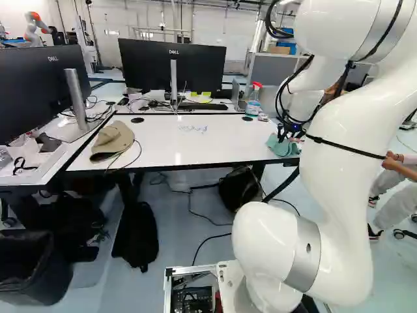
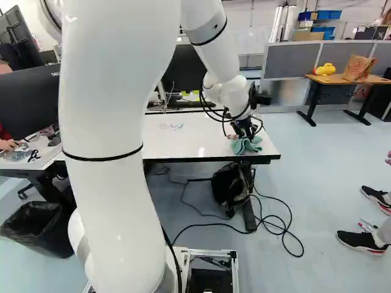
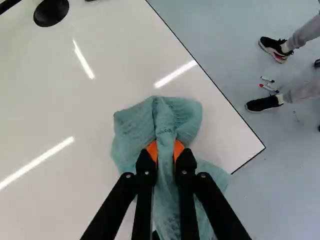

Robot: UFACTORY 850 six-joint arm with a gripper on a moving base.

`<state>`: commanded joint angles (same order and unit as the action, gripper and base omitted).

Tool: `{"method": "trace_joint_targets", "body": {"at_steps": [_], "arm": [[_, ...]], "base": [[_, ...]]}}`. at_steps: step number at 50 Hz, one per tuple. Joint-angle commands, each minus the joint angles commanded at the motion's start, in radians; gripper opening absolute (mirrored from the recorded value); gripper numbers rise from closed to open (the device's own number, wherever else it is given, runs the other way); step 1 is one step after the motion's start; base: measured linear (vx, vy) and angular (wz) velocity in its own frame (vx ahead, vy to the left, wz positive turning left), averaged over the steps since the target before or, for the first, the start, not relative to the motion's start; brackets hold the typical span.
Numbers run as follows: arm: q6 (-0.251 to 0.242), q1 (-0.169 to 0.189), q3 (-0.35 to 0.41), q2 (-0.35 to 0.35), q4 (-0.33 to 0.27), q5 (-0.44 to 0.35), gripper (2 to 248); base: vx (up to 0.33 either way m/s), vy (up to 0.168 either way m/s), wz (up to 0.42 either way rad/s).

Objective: Clean the table with the green towel

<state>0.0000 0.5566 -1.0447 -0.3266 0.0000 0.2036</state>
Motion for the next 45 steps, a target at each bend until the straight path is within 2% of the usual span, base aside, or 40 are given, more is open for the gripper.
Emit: {"method": "trace_joint_targets", "body": {"at_steps": [10, 21, 45], "arm": [[0.000, -0.027, -0.016, -0.013, 0.000, 0.000, 53], [0.000, -0.048, 0.022, 0.018, 0.000, 0.000, 53], [0.000, -0.029, 0.141, 0.117, 0.000, 0.000, 53]], "base": [[0.000, 0.000, 0.000], [0.000, 0.000, 0.000], [0.000, 0.000, 0.000]]}}
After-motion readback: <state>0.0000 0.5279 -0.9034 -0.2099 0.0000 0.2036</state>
